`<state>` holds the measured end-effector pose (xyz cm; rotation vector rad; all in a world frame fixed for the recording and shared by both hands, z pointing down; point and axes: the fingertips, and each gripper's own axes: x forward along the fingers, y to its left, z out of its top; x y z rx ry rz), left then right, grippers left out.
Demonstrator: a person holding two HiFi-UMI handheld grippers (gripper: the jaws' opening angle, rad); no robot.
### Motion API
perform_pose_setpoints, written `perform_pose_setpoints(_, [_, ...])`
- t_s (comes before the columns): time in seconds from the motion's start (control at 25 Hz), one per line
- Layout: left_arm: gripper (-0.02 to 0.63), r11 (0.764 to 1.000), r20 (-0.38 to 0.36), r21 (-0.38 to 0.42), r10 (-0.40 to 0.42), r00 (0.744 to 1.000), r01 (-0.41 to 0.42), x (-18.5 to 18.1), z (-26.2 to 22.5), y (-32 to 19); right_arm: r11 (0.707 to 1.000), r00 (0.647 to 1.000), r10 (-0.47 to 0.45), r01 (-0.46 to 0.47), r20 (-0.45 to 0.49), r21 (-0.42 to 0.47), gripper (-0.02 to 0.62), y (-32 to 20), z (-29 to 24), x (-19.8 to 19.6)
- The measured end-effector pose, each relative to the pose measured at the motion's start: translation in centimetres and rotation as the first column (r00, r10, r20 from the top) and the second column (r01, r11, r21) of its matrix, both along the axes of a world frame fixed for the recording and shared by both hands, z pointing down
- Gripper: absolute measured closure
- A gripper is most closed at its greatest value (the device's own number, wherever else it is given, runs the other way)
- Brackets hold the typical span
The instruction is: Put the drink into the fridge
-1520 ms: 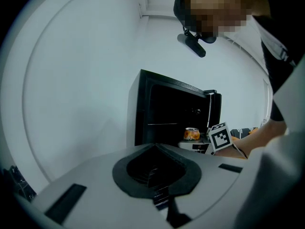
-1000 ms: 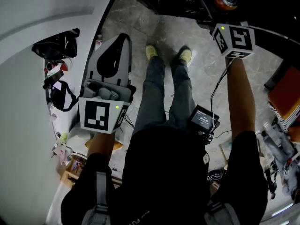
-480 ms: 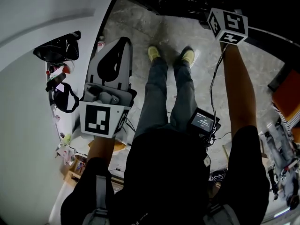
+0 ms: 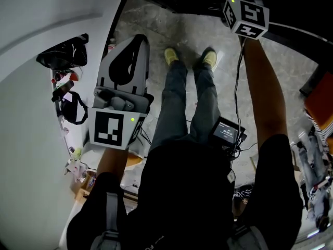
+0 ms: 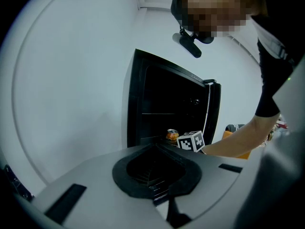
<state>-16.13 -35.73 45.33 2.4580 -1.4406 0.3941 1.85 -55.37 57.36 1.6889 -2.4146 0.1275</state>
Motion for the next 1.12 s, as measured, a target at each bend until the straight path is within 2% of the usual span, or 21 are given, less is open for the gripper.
perform_pose_setpoints(0.36, [0.592,1.000,-0.009,-0.002,0.016,1.000,-0.016,0.7,0.1,-0.9,1.000,0.999,-0.013,0.013,-0.032,0.011,0.250,-0.4,0.0,-0.5])
perform_pose_setpoints(1.12, [0.592,1.000,0.013,-0.008,0.023,1.000,-0.023,0.7,0.5,-0.6,0.999,1.000,0.019,-0.019,-0.007,0.032,0.221,2.5,-2.1,0.5])
